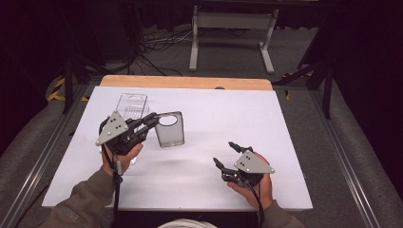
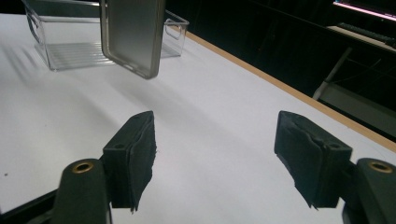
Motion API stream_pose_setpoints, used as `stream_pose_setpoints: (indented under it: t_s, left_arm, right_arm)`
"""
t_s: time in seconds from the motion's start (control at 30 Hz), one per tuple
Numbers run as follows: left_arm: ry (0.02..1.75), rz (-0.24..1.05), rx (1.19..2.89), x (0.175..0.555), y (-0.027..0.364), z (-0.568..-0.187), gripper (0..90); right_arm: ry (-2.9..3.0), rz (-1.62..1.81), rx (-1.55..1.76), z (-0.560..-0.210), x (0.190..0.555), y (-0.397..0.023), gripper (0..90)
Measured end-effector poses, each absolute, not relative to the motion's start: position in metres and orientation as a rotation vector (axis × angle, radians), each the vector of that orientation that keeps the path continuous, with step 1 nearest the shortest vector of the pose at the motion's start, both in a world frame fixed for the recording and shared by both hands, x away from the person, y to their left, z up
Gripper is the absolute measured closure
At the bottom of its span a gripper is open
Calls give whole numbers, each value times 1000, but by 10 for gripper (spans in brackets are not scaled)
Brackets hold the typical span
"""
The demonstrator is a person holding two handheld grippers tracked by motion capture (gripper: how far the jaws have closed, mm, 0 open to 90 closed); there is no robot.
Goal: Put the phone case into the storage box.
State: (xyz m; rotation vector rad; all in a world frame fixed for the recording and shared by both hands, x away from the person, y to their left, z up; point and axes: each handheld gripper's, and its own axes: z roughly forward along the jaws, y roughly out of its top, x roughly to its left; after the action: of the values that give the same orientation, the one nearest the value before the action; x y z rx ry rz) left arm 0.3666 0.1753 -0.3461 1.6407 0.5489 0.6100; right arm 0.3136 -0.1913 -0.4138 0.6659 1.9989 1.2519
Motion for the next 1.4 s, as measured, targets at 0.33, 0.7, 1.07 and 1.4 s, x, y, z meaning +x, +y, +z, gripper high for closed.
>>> stream_pose_setpoints:
  t_s: [0.33, 0.7, 1.07, 1.4]
  left_arm:
    - [556, 634, 1606, 366, 187, -338, 806]
    - [566, 664, 1578, 367, 205, -328, 806]
    - [596, 695, 1553, 368, 223, -321, 806]
    - [615, 718, 1529, 370, 237, -316, 806]
  right_arm:
    - [2013, 1245, 675, -426, 306, -202, 277]
    - [2014, 1239, 669, -429, 305, -203, 222]
    - [1985, 1247, 707, -428, 306, -206, 187]
    - [1966, 1263, 720, -427, 306, -206, 134]
